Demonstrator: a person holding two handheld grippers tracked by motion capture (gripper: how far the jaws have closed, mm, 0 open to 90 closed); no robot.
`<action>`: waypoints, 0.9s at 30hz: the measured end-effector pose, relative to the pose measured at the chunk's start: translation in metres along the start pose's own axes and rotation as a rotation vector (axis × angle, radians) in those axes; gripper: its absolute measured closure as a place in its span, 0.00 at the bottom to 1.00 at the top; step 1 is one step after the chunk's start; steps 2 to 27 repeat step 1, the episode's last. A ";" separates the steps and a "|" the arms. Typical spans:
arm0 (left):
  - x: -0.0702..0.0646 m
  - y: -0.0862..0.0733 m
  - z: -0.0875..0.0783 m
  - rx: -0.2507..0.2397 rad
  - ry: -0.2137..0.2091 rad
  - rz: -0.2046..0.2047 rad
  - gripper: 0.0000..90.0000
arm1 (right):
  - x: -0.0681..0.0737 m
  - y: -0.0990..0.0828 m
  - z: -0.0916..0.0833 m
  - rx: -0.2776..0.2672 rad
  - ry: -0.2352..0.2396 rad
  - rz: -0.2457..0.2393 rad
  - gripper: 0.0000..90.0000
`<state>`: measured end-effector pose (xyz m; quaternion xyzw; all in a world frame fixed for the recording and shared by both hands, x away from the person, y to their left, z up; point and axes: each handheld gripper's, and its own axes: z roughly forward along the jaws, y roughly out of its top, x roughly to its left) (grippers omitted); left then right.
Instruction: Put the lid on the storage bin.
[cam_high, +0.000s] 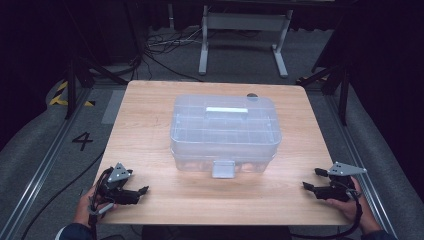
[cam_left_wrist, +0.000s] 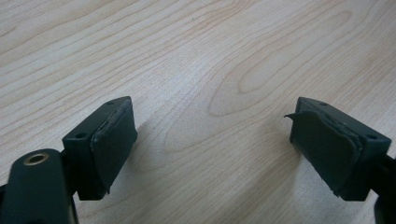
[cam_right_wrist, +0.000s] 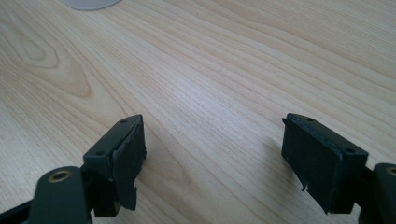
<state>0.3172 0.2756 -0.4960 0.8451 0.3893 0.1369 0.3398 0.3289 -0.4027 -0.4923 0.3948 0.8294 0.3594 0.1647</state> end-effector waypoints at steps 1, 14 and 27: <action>0.000 0.000 0.000 0.000 0.001 -0.002 0.16 | 0.000 0.000 0.000 0.000 0.000 0.000 0.24; 0.000 0.000 0.000 0.000 0.001 -0.002 0.16 | 0.000 0.000 0.000 0.000 0.000 0.000 0.24; 0.000 0.000 0.000 0.000 0.001 -0.002 0.16 | 0.000 0.000 0.000 0.000 0.000 0.000 0.24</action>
